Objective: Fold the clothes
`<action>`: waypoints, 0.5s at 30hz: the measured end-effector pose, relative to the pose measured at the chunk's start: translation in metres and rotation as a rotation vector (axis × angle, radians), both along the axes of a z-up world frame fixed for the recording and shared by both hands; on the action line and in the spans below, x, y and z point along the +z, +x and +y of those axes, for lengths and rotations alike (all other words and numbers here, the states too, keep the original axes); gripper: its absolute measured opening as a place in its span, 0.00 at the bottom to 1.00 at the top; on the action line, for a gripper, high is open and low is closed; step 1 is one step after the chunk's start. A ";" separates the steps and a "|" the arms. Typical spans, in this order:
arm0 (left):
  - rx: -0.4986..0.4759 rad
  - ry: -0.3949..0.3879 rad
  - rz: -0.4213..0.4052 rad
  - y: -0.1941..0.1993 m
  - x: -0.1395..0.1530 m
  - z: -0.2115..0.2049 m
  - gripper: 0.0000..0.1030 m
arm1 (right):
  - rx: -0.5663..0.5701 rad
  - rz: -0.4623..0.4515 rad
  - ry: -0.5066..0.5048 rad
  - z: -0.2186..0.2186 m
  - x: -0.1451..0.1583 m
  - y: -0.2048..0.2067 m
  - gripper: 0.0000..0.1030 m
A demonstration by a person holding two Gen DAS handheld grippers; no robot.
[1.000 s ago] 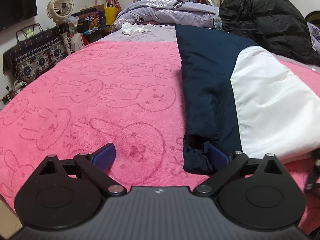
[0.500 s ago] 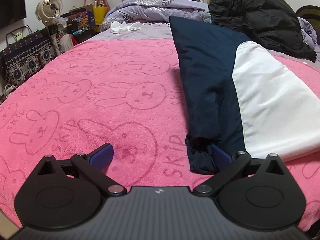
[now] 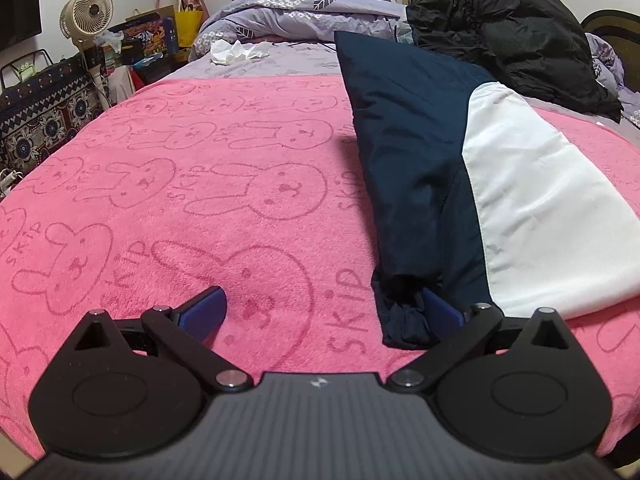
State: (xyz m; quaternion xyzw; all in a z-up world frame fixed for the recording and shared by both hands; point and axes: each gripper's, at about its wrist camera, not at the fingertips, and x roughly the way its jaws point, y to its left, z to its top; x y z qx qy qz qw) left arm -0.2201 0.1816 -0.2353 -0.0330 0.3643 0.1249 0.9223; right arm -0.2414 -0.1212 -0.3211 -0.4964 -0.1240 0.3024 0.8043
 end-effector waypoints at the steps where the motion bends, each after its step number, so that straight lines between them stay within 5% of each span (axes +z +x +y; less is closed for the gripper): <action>1: 0.003 0.002 -0.002 0.000 0.000 0.000 1.00 | -0.022 0.040 -0.013 -0.006 0.004 0.002 1.00; 4: 0.014 0.001 -0.020 -0.003 -0.001 -0.001 1.00 | -0.104 0.176 -0.014 -0.020 0.024 -0.001 1.00; 8: 0.041 -0.006 -0.026 -0.005 0.000 -0.002 1.00 | -0.123 0.520 0.279 -0.016 0.084 0.012 0.95; 12: 0.054 -0.007 -0.024 -0.009 0.002 -0.003 1.00 | -0.092 0.737 0.455 0.048 0.123 0.054 0.82; 15: 0.070 -0.027 -0.029 -0.012 0.001 -0.001 1.00 | -0.137 0.835 0.378 0.122 0.124 0.100 0.70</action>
